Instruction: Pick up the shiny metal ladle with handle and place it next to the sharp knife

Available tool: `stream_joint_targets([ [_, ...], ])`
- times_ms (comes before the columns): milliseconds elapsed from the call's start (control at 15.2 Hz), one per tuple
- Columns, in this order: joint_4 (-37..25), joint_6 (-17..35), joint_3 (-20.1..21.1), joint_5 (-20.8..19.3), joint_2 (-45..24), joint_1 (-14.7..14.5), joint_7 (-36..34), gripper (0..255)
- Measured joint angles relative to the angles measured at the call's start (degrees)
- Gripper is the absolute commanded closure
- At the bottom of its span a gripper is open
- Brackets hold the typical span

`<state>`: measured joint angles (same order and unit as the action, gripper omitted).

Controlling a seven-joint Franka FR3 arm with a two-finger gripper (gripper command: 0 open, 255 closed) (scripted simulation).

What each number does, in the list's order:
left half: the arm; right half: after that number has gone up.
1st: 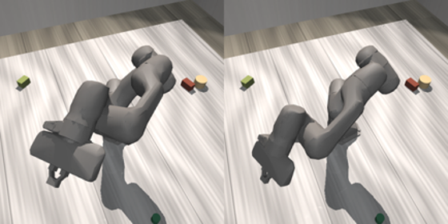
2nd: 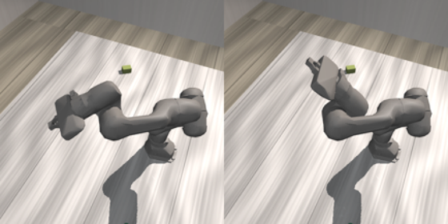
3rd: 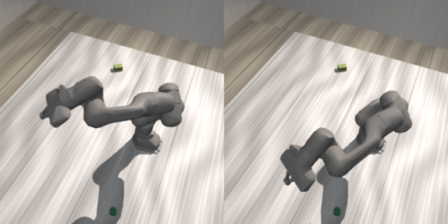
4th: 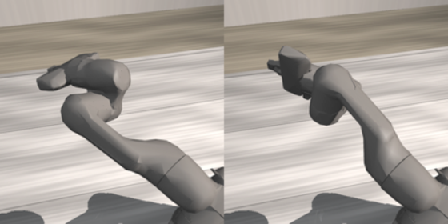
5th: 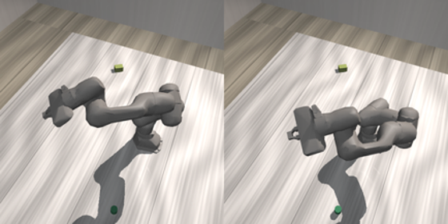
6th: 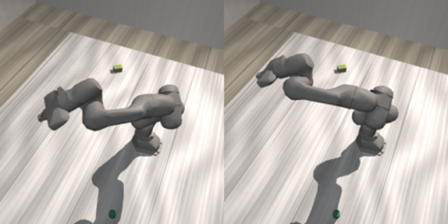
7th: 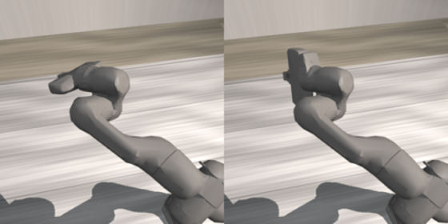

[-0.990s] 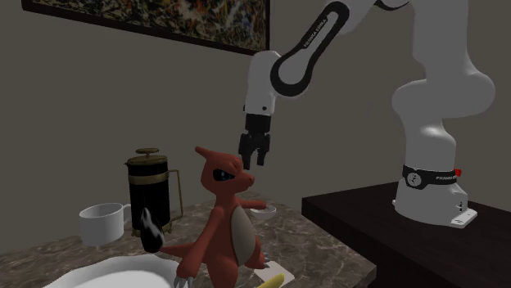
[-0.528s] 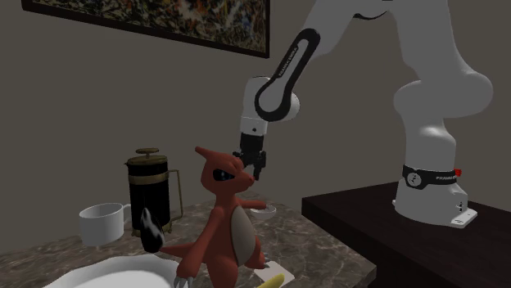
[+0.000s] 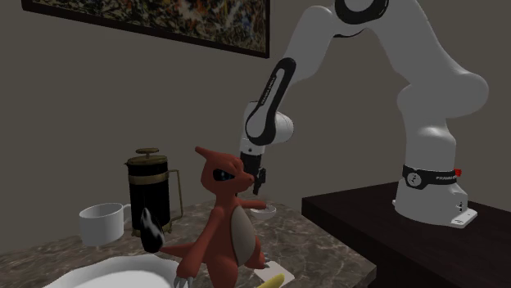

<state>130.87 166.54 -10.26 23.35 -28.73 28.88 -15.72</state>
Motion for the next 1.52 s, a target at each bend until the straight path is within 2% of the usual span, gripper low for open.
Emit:
stream_joint_targets([
  [330,-2.6,2.2,2.3,1.6,-4.6,2.2,1.3,0],
  [792,-3.6,2.8,2.9,1.9,-6.1,2.8,1.6,0],
  [858,-3.6,2.8,2.9,1.9,-6.1,2.8,1.6,255],
  [1518,-3.5,2.8,2.9,1.9,-6.0,3.0,1.8,255],
])
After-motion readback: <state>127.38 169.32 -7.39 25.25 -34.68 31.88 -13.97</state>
